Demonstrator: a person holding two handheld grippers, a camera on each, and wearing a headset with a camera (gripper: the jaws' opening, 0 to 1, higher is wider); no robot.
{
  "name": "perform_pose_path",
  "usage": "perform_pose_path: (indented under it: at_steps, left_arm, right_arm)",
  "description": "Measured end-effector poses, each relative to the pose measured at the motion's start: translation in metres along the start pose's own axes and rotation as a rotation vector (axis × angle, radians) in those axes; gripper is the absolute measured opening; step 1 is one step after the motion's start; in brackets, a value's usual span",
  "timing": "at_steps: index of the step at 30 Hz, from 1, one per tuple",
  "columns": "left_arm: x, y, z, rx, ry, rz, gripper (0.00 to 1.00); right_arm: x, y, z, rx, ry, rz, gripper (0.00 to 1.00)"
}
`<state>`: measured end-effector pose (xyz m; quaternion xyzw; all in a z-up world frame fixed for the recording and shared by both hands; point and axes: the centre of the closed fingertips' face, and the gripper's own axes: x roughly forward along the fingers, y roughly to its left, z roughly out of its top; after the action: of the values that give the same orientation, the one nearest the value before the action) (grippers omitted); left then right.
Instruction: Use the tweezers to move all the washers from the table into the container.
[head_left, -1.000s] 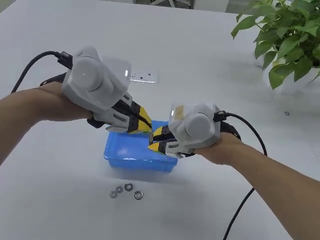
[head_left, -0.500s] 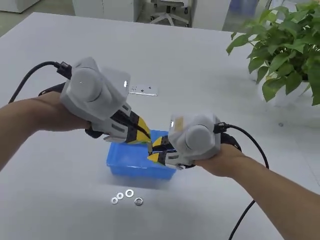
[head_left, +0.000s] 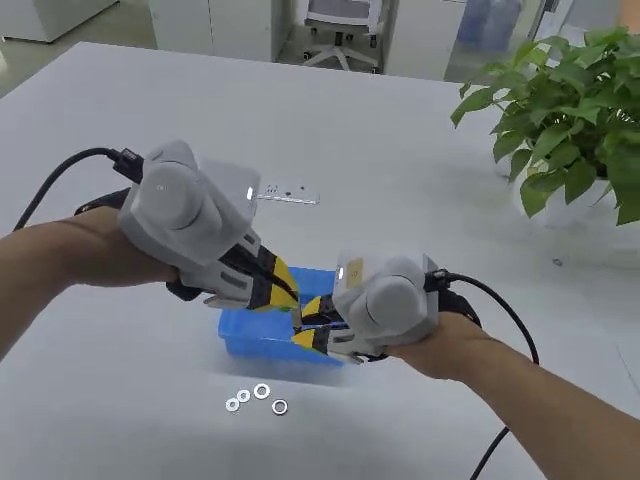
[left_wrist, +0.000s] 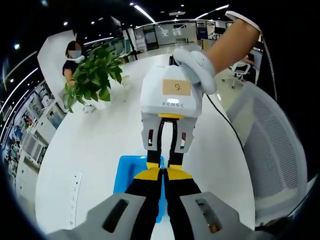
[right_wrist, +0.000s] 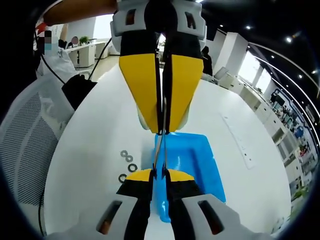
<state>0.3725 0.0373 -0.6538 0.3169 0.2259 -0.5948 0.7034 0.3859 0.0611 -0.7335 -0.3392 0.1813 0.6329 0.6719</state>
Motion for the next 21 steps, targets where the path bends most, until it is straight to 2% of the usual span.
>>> perform_pose_path:
  at_steps: [6, 21]
  left_arm:
    - [0.001, -0.01, -0.005, -0.014, 0.003, -0.011, 0.06]
    - [0.007, -0.031, -0.015, -0.049, 0.005, -0.031, 0.06]
  right_arm:
    - [0.005, 0.014, -0.001, 0.003, 0.003, 0.02, 0.12]
    - [0.018, 0.036, -0.006, 0.017, 0.004, 0.059, 0.12]
